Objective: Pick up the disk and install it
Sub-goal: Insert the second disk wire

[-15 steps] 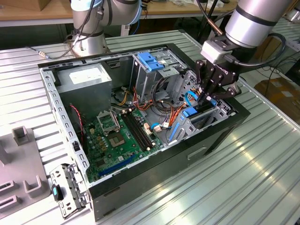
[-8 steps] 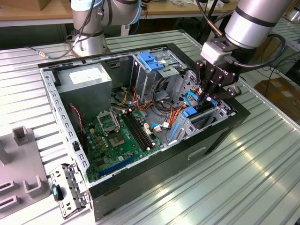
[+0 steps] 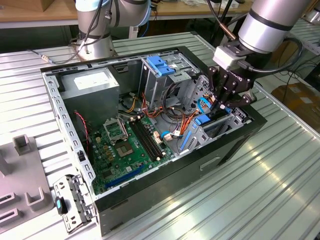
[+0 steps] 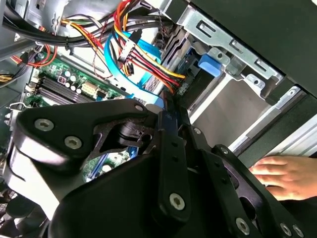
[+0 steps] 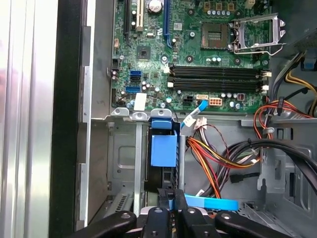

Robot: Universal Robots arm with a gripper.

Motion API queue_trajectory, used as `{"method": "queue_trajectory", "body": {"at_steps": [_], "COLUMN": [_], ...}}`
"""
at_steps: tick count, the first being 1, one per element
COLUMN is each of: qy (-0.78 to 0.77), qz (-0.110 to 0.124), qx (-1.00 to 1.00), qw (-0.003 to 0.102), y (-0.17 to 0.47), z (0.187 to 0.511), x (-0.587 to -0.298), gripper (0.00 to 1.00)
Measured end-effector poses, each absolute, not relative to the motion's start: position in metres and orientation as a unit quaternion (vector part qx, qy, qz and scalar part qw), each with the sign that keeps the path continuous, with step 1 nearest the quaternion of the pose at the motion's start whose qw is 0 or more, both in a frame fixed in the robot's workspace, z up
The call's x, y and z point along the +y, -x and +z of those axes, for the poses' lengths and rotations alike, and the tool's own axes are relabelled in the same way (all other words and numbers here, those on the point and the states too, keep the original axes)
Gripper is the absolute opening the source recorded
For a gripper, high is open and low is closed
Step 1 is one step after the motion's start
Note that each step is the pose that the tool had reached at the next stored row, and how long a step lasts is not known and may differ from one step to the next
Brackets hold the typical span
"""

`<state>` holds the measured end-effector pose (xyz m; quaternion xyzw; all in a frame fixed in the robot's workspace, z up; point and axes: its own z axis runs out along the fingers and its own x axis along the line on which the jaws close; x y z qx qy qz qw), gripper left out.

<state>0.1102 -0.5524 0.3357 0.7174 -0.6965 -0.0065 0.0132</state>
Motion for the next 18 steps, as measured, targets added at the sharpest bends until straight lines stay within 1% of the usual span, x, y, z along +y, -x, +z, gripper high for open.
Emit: {"method": "queue_trajectory", "body": {"at_steps": [4, 6, 7, 11, 13, 14, 16, 18], "qy": [-0.717, -0.718, -0.718, -0.717, -0.717, -0.717, -0.717, -0.717], "qz": [-0.005, -0.007, -0.007, -0.007, -0.007, -0.007, -0.006, -0.007], "qx": [-0.696, -0.696, -0.696, -0.696, -0.696, -0.696, -0.696, -0.696], "qw": [0.015, 0.013, 0.012, 0.013, 0.013, 0.013, 0.013, 0.013], "y": [-0.11, -0.11, -0.11, -0.11, -0.11, -0.11, -0.11, -0.11], "z": [0.338, 0.336, 0.338, 0.355, 0.356, 0.356, 0.357, 0.357], "x": [-0.552, -0.553, -0.553, -0.553, -0.553, -0.553, -0.553, -0.553], "gripper": [0.16, 0.17, 0.24, 0.24, 0.24, 0.22, 0.11, 0.11]}}
